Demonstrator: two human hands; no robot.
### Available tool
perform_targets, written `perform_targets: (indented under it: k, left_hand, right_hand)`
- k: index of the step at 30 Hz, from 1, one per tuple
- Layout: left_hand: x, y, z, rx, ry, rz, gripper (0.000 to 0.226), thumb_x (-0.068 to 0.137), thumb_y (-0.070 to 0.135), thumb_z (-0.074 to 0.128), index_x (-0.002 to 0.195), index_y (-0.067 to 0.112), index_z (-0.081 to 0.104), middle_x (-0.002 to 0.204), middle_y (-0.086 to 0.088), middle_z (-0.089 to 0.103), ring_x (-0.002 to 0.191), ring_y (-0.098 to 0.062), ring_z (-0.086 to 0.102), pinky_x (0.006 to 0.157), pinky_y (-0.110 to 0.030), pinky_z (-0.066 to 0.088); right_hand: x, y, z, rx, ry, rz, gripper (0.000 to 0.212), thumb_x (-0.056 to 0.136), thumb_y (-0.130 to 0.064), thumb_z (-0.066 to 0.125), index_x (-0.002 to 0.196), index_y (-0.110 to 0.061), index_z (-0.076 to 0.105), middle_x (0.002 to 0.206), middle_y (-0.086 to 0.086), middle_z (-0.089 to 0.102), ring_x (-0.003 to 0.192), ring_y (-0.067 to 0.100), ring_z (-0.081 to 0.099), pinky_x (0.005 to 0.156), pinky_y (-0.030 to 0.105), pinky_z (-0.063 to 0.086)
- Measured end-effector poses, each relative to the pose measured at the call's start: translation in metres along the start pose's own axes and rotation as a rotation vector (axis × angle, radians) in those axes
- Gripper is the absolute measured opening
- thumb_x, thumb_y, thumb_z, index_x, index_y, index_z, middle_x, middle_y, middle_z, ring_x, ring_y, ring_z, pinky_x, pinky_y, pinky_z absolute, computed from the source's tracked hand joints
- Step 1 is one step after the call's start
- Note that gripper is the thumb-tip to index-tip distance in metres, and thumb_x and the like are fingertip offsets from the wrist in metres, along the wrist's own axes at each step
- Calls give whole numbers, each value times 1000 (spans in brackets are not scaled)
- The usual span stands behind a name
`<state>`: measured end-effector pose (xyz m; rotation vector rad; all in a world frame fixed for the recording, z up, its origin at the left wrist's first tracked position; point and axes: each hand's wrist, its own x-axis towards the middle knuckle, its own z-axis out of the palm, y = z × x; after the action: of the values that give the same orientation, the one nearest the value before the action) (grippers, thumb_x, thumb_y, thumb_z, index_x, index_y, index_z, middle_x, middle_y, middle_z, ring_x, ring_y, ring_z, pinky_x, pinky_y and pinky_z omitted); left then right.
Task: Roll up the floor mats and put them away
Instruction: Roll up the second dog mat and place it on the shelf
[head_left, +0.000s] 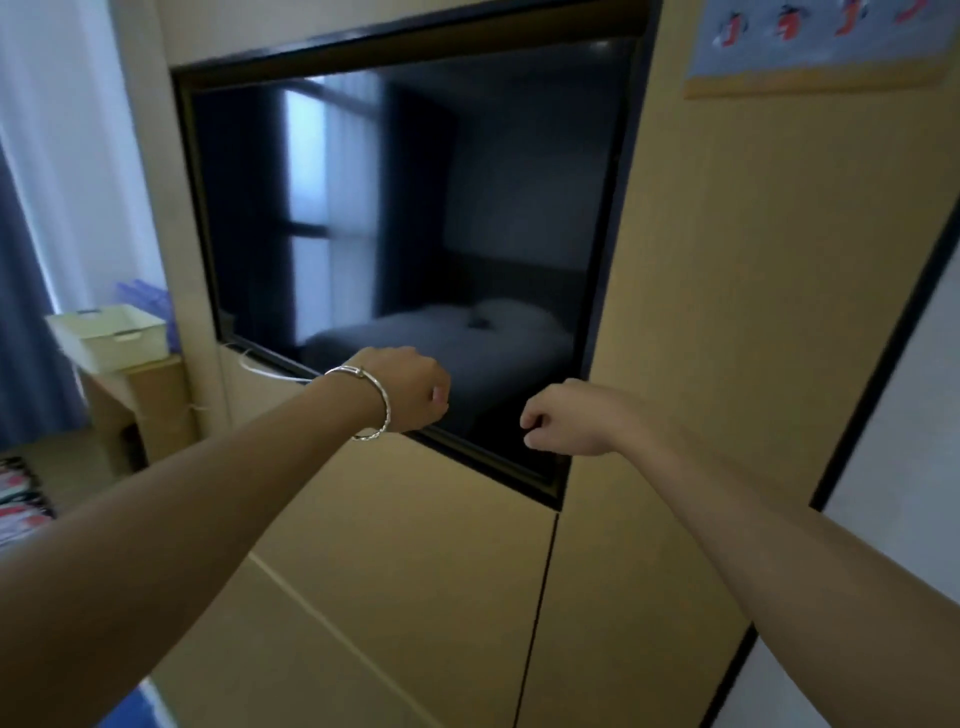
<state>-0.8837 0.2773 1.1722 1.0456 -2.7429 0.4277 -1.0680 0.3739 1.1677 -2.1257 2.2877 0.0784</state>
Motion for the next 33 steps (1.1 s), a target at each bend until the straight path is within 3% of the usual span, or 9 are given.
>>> perform_targets:
  k: [5,9,14,16,19,22,25,29,33]
  left_hand:
    - [-76,-95,5,18,14,-162,23,89,32,39,77,29,58,102,-3,67,84,-27,59,66,-30,41]
    - [-151,-175,4,49,-23,-231,23,91,34,43,96,34,65,101,3,63,84,-20,55,63,-27,37]
    - [-250,-282,12,-18,-87,-385,16,90,31,46,78,29,57,95,1,64,84,-24,58,63,-25,40]
    - [-294,-321,11,-18,-112,-456,20,91,31,45,86,24,63,95,2,65,81,-21,59,60,-25,42]
    - [-358,-370,9,-25,-143,-583,26,92,36,41,99,28,64,97,3,66,86,-22,62,72,-32,51]
    - [-420,-402,13,-27,-144,-694,25,92,35,43,93,26,67,90,2,67,79,-20,62,72,-34,55]
    - [-476,-416,14,-9,-188,-797,26,94,31,45,99,21,69,97,-1,68,80,-17,57,61,-23,46]
    - [-545,-432,4,-5,-212,-963,23,93,32,49,104,24,68,108,0,66,93,-19,58,78,-30,51]
    - [-600,-449,-7,35,-271,-1101,22,92,34,47,104,31,66,112,0,63,98,-23,59,75,-28,45]
  right_hand:
    - [42,-102,-12,-51,-3,-98,28,91,-35,51,115,-28,64,115,-6,63,108,17,54,92,40,47]
    - [69,-210,-15,-55,24,-166,25,86,-36,51,107,-33,64,111,-10,63,103,16,55,86,39,49]
    - [100,-354,-20,-80,-12,-310,33,90,-35,49,120,-30,61,126,-4,59,114,18,53,85,31,43]
    - [107,-409,-23,-97,-35,-400,33,94,-32,50,124,-24,61,127,-2,59,115,18,53,85,28,41]
    - [120,-487,-22,-123,-54,-504,34,95,-33,50,126,-22,59,127,-1,58,113,19,53,95,33,44]
    - [131,-559,-12,-145,-71,-616,32,95,-34,51,124,-25,59,125,-2,59,108,17,55,89,32,46]
    - [130,-626,-1,-141,-85,-732,32,96,-34,51,126,-25,58,124,-4,58,105,14,53,82,26,41]
    - [124,-707,12,-131,-74,-924,31,95,-34,53,123,-24,60,117,-4,60,97,13,53,79,26,43]
    - [120,-776,21,-106,-71,-1080,27,93,-31,54,116,-22,64,112,0,64,98,20,60,81,31,51]
